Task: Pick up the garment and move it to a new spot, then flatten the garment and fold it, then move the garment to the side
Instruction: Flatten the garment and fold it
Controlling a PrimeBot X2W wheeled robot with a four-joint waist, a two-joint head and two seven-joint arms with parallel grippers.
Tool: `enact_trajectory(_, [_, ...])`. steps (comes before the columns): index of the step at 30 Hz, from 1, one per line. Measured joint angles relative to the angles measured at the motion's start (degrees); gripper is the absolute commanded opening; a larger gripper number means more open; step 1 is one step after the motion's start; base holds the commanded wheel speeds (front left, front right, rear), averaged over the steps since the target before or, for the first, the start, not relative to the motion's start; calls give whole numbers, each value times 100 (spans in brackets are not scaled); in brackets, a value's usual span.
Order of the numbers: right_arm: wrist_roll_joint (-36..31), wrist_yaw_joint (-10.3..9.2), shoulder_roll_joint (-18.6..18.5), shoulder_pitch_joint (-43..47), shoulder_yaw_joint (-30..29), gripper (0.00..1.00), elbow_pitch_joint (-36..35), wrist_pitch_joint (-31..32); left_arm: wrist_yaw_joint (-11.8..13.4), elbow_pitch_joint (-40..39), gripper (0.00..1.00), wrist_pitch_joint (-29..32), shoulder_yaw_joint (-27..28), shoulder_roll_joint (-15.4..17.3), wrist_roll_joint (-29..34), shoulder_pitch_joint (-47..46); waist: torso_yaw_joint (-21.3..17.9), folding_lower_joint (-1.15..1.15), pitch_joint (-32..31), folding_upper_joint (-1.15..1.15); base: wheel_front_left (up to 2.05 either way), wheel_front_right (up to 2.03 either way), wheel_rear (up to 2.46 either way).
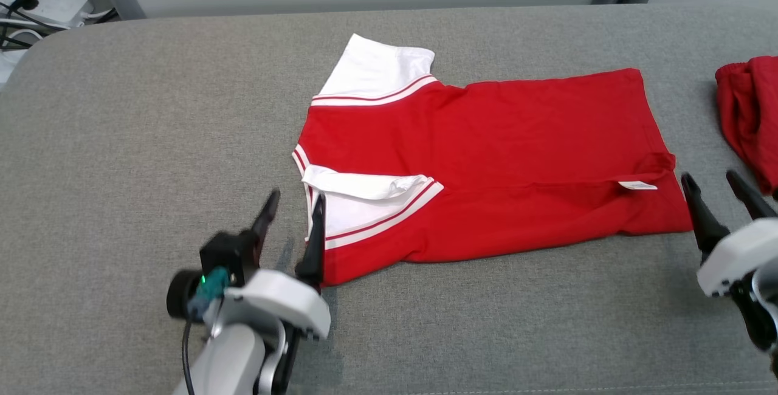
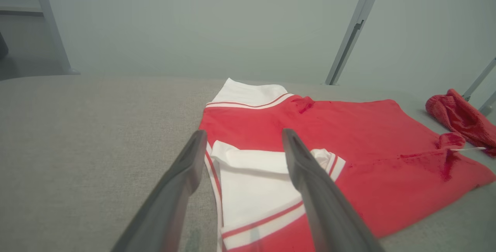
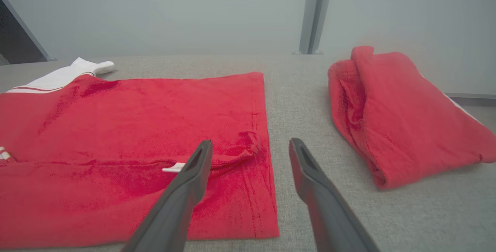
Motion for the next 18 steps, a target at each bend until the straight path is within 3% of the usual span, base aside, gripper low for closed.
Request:
enact_trajectory(7, [-366,0,181,757,-664,100,-85,1,0,-149,100,16,-74,-34,-156,801,51,0,-61,0,0,0,0])
enact_trajectory(18, [-609,0,327,923,-978,100,-185,1,-1,188,100,542,-275,-136,-333,805,70,0,48,0,0,0,0])
